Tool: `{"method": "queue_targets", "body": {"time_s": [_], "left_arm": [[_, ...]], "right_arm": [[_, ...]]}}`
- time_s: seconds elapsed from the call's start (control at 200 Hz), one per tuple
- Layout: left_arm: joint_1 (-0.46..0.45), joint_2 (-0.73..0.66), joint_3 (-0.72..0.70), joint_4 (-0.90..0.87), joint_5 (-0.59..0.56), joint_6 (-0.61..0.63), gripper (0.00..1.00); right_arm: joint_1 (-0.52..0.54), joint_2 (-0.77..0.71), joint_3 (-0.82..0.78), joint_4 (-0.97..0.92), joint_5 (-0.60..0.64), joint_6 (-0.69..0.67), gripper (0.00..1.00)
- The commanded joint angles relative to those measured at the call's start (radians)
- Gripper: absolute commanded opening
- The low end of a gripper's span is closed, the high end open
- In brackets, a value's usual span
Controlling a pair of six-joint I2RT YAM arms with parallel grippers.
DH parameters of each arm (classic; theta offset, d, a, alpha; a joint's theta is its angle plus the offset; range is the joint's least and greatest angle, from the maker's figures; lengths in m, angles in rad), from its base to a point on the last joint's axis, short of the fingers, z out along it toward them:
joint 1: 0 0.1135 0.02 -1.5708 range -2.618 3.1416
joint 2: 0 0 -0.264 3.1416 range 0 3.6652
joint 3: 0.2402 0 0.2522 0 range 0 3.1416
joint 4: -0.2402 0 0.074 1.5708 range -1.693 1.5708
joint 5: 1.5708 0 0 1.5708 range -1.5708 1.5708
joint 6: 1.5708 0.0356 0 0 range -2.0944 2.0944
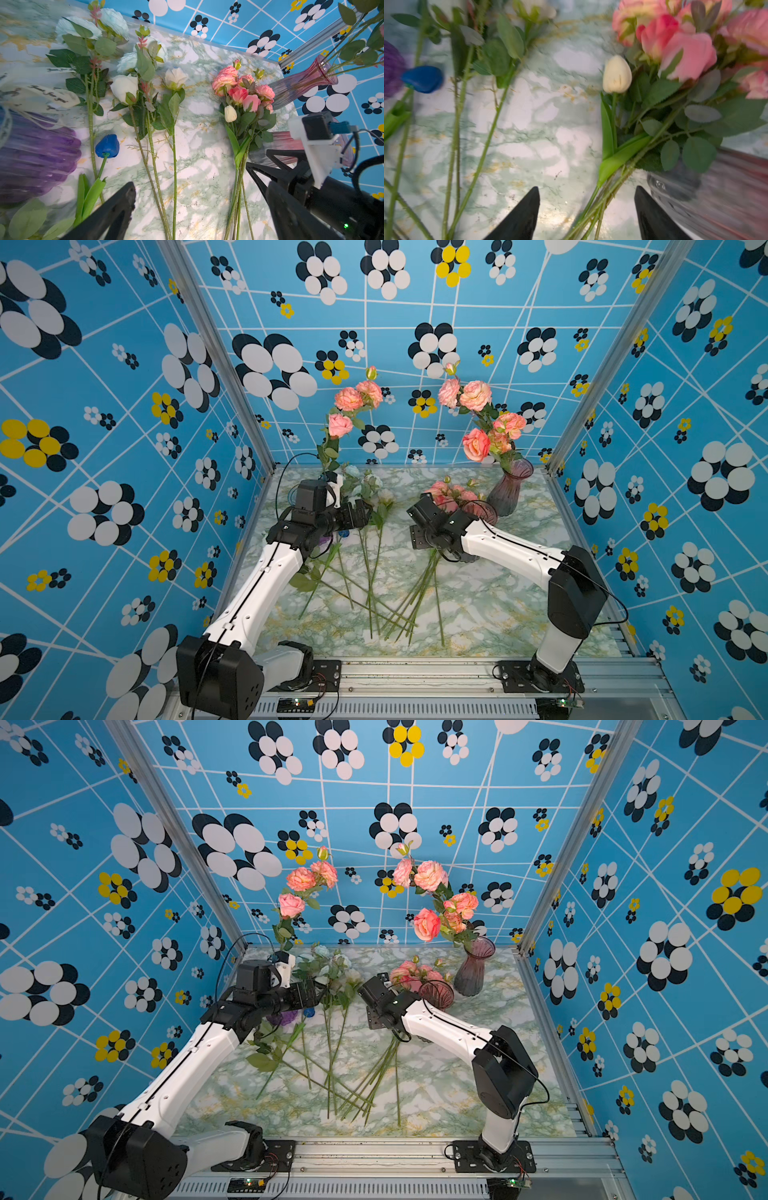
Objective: Place the pink flowers into the vase
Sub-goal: Adjust the flower at the center of the board.
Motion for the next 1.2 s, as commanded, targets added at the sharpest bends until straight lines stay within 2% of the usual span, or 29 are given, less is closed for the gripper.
{"method": "queue_targets", "body": {"time_s": [0.0, 0.315, 0.51, 0.77, 1.044, 1.194], "left_arm": [[-0.03, 0.026, 0.013, -0.018, -0.018, 0.017, 1.0], [-0.055, 0.068, 0.02, -0.037, -0.021, 0.019, 0.99], [-0.055, 0.075, 0.021, -0.047, -0.025, 0.024, 1.0], [-0.055, 0.079, 0.022, -0.045, -0.017, 0.019, 0.99], [-0.054, 0.071, 0.018, -0.056, -0.027, 0.024, 1.0], [-0.054, 0.076, 0.02, -0.055, -0.029, 0.02, 0.99]], "right_arm": [[-0.022, 0.017, -0.016, -0.035, 0.014, 0.104, 0.69], [-0.062, 0.085, -0.065, 0.042, -0.09, 0.165, 0.59], [-0.067, 0.109, -0.089, 0.058, -0.094, 0.184, 0.56], [-0.072, 0.153, -0.067, 0.082, -0.112, 0.197, 0.44], [-0.07, 0.17, -0.007, 0.054, -0.096, 0.175, 0.18], [-0.057, 0.181, 0.071, 0.012, -0.071, 0.145, 0.1]]}}
